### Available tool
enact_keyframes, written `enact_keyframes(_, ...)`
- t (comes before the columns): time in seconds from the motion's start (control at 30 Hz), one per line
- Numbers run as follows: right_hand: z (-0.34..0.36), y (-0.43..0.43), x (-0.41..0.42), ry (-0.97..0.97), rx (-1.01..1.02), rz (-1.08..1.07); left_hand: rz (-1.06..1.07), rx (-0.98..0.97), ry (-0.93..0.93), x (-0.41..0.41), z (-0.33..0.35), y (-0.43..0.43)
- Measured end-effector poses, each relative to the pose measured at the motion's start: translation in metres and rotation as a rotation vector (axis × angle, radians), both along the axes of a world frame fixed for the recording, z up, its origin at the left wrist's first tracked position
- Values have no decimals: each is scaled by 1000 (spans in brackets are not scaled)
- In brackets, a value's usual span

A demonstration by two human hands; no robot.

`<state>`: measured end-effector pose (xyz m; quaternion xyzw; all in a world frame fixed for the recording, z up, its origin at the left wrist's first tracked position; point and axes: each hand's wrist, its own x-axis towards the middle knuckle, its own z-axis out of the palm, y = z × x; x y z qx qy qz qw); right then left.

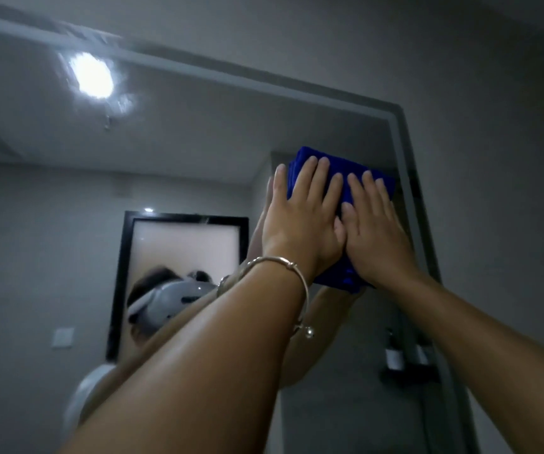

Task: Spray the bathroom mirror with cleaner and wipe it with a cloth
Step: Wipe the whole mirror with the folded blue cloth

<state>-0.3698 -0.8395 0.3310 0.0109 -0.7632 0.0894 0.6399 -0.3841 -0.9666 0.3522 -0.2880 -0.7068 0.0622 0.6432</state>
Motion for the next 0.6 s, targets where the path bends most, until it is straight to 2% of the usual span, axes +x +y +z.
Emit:
enact_keyframes(0.17,-18,-1,-2,7,-13,13,67,-21,45,-6,-17,-3)
enact_keyframes(0.3,-5,12,-7,55,68,20,156,-95,116,-3,14,-4)
enact_keyframes(0.4,33,34,-9,78,124,54,217,-55,115,0,45,12)
enact_keyframes(0.53,98,67,-9,99,280,72,203,113,75,0,84,44)
enact_keyframes(0.6,127,83,-10,103,291,75,196,149,56,0,107,61)
